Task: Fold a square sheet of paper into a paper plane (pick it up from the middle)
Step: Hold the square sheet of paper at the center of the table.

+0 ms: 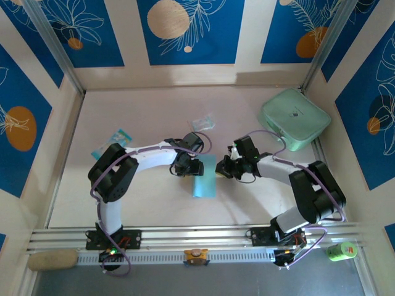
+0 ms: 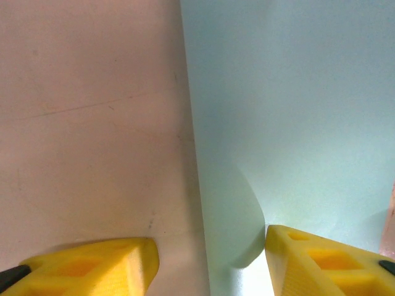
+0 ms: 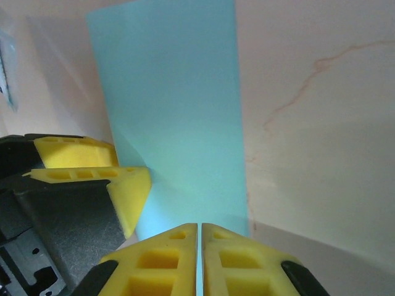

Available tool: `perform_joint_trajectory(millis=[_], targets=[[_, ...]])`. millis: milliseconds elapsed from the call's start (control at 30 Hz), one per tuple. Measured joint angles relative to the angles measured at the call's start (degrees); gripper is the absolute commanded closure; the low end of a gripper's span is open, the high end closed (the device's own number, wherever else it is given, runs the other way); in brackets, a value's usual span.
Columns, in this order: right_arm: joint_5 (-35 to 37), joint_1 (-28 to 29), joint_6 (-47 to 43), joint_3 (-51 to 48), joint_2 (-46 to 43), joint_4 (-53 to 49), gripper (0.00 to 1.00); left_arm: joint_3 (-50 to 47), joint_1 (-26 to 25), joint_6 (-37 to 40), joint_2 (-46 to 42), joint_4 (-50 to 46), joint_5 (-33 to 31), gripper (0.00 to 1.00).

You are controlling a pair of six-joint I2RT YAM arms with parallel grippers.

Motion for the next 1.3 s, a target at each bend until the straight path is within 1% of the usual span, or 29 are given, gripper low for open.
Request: perform_joint_trajectory(millis=[367, 733, 933, 1167, 1233, 1300], targets=[[2.2, 4.5, 0.0, 4.2, 5.8, -0.3, 0.97, 0.0, 0.0, 0.0, 0.0, 0.0, 0.0, 0.44], [1.8, 4.8, -0.6, 4.3, 9.4, 0.7, 0.97, -0.2, 0.0, 0.0, 0.0, 0.2, 0.0, 0.44], [-0.3, 3.4, -4.0, 4.2, 10.3, 1.3, 0.97, -0.4, 0.0, -0.4, -0.4, 0.5, 0.4, 0.42], [-4.2, 1.4, -9.9, 4.6, 11.6, 1.3, 0.97, -0.9, 0.0, -1.1, -1.8, 1.6, 1.0, 0.35], [-4.6, 1.3, -11.3, 4.7, 11.9, 1.3, 0.97, -1.2, 0.1, -1.1, -2.8, 2.2, -0.5, 0.35], [-4.5, 1.3, -13.0, 5.1, 12.2, 1.2, 0.98, -2.0, 0.5, -1.3, -4.7, 2.9, -1.6, 0.39]])
